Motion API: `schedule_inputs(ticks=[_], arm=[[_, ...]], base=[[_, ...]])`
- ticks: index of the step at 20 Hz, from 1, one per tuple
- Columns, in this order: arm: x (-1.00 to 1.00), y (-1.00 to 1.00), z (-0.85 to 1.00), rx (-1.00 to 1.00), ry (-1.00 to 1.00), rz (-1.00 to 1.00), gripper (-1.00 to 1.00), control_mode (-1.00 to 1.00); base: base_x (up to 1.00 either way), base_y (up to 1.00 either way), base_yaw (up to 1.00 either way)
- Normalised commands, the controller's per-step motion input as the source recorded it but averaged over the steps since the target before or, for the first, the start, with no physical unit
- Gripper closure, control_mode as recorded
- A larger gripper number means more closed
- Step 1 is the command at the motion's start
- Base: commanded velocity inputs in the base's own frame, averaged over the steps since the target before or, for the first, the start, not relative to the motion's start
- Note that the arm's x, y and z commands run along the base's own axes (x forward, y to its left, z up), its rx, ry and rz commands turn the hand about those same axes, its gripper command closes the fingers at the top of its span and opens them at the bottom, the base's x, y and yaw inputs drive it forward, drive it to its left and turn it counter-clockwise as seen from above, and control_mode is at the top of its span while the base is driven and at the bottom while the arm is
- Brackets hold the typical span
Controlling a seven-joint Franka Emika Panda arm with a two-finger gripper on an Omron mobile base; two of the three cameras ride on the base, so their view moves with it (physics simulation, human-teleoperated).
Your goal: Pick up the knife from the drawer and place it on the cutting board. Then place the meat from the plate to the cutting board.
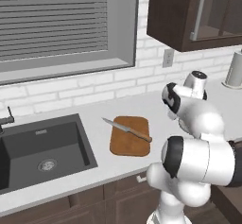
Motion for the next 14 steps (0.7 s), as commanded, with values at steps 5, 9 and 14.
schedule_inputs(ticks=[5, 9, 14], arm=[[0.08, -1.0, 0.02, 0.12, 0.33, -0.44, -1.0, -1.0], [-0.02, -1.0, -0.47, 0.03, 0.14, -0.32, -1.0, -1.0], [0.0, -0.89, -0.31, 0.0, 0.05, -0.17, -1.0, -1.0]], base=[[0.0, 0.0, 0.0], [0.0, 0.0, 0.0], [0.0, 0.0, 0.0]])
